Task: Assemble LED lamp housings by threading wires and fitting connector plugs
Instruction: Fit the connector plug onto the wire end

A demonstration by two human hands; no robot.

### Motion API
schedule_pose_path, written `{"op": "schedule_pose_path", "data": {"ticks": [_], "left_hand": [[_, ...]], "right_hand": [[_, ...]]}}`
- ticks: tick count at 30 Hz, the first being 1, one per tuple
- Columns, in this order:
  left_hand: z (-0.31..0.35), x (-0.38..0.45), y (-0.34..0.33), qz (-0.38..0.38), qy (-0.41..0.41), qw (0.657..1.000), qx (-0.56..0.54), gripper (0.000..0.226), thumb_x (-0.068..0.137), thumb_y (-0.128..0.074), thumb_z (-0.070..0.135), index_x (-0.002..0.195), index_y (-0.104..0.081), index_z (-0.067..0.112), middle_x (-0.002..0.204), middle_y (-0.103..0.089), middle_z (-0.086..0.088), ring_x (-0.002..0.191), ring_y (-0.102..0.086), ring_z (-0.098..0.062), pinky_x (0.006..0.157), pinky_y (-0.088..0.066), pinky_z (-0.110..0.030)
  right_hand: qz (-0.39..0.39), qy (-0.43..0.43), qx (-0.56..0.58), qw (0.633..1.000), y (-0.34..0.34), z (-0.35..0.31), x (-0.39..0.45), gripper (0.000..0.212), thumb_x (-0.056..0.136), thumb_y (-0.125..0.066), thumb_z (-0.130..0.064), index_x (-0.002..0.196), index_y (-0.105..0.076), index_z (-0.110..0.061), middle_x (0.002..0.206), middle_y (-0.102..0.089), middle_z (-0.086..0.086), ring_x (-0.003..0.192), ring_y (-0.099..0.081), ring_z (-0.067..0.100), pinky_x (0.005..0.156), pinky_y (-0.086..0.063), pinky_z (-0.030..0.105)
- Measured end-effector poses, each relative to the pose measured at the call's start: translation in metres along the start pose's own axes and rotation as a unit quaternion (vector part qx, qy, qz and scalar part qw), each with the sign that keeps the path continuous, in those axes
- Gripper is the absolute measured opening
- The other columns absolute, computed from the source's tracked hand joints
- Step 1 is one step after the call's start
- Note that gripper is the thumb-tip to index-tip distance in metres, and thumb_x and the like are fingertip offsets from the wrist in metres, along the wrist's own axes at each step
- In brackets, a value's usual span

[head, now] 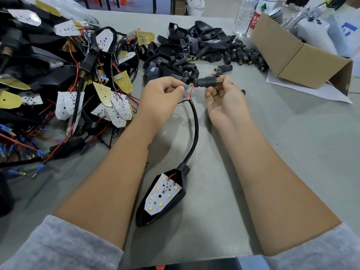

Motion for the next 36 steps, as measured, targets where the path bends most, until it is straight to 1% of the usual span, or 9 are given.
{"op": "schedule_pose_path", "data": {"ticks": [3, 6, 11, 18, 23, 27, 29, 32, 36], "left_hand": [[-0.002, 0.001, 0.000, -0.003, 0.000, 1.000, 0.012, 0.021, 0.093, -0.060, 0.014, 0.081, -0.069, 0.029, 0.048, -0.043, 0.015, 0.049, -0.035, -0.002, 0.049, -0.030, -0.015], [-0.004, 0.002, 0.001, 0.002, 0.009, 1.000, 0.008, 0.019, 0.093, -0.060, 0.015, 0.082, -0.069, 0.027, 0.046, -0.047, 0.018, 0.049, -0.039, 0.000, 0.050, -0.033, -0.013], [-0.004, 0.000, 0.004, 0.030, 0.015, 0.999, 0.003, 0.017, 0.090, -0.064, 0.016, 0.079, -0.068, 0.028, 0.065, -0.063, 0.012, 0.058, -0.055, 0.004, 0.057, -0.042, -0.009], [0.001, -0.002, 0.003, 0.026, 0.009, 0.999, -0.016, 0.017, 0.086, -0.069, 0.011, 0.075, -0.067, 0.024, 0.068, -0.065, 0.005, 0.062, -0.057, -0.004, 0.062, -0.046, -0.015], [0.001, -0.003, 0.005, 0.041, 0.008, 0.999, -0.004, 0.015, 0.087, -0.069, 0.016, 0.075, -0.068, 0.025, 0.067, -0.066, 0.007, 0.062, -0.058, -0.002, 0.061, -0.047, -0.014], [0.003, -0.003, 0.005, 0.040, -0.004, 0.999, 0.006, 0.016, 0.089, -0.068, 0.017, 0.076, -0.067, 0.027, 0.072, -0.069, 0.004, 0.066, -0.061, -0.004, 0.065, -0.049, -0.016], [0.003, -0.003, 0.004, 0.038, -0.004, 0.999, 0.010, 0.017, 0.089, -0.068, 0.018, 0.075, -0.067, 0.027, 0.072, -0.069, 0.004, 0.066, -0.061, -0.004, 0.064, -0.049, -0.016], [0.002, -0.003, 0.004, 0.035, -0.004, 0.999, 0.015, 0.018, 0.089, -0.068, 0.018, 0.074, -0.067, 0.028, 0.068, -0.067, 0.008, 0.062, -0.059, -0.001, 0.062, -0.048, -0.015], [0.003, -0.003, 0.005, 0.031, -0.010, 0.999, 0.016, 0.019, 0.090, -0.067, 0.018, 0.075, -0.067, 0.030, 0.065, -0.065, 0.012, 0.061, -0.058, 0.001, 0.062, -0.047, -0.013]], "right_hand": [[-0.010, -0.007, -0.001, 1.000, -0.001, 0.001, 0.000, 0.029, 0.105, -0.039, -0.017, 0.083, -0.056, -0.010, 0.061, -0.052, 0.003, 0.043, -0.049, 0.009, 0.044, -0.046, 0.019], [-0.018, -0.010, -0.006, 1.000, -0.002, 0.001, -0.001, 0.027, 0.105, -0.040, -0.016, 0.084, -0.057, -0.010, 0.062, -0.053, 0.003, 0.043, -0.049, 0.009, 0.044, -0.045, 0.020], [-0.024, -0.015, -0.016, 0.999, -0.002, 0.002, -0.001, 0.025, 0.105, -0.040, -0.017, 0.087, -0.057, -0.010, 0.065, -0.053, 0.003, 0.043, -0.049, 0.009, 0.045, -0.046, 0.020], [-0.038, -0.004, -0.045, 0.998, -0.004, 0.001, -0.002, 0.022, 0.105, -0.039, -0.016, 0.092, -0.055, -0.010, 0.071, -0.053, 0.004, 0.047, -0.050, 0.008, 0.049, -0.047, 0.019], [-0.077, -0.008, -0.077, 0.994, -0.009, 0.000, -0.007, 0.004, 0.099, -0.052, -0.011, 0.095, -0.052, -0.010, 0.068, -0.055, 0.002, 0.052, -0.051, 0.009, 0.054, -0.048, 0.019], [-0.105, 0.000, -0.108, 0.989, -0.014, -0.001, -0.012, 0.017, 0.095, -0.055, -0.001, 0.093, -0.045, -0.015, 0.080, -0.060, 0.010, 0.054, -0.052, 0.013, 0.056, -0.049, 0.022], [-0.112, 0.014, -0.127, 0.986, -0.015, -0.001, -0.014, 0.018, 0.095, -0.055, 0.001, 0.100, -0.044, -0.013, 0.092, -0.063, 0.016, 0.056, -0.052, 0.014, 0.058, -0.050, 0.023], [-0.127, 0.040, -0.160, 0.978, -0.018, -0.001, -0.016, 0.022, 0.094, -0.057, 0.000, 0.112, -0.045, -0.006, 0.094, -0.065, 0.013, 0.061, -0.051, 0.012, 0.060, -0.050, 0.021], [-0.164, 0.045, -0.215, 0.962, -0.022, 0.000, -0.021, 0.012, 0.093, -0.057, 0.002, 0.097, -0.056, -0.010, 0.095, -0.066, 0.013, 0.065, -0.053, 0.011, 0.067, -0.050, 0.021]]}}
Point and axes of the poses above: each hand's wrist, its own x-axis towards the middle knuckle, its own y-axis out of the back of the hand, z = x × y, the point moved 6 cm from there along x, towards the middle knuckle
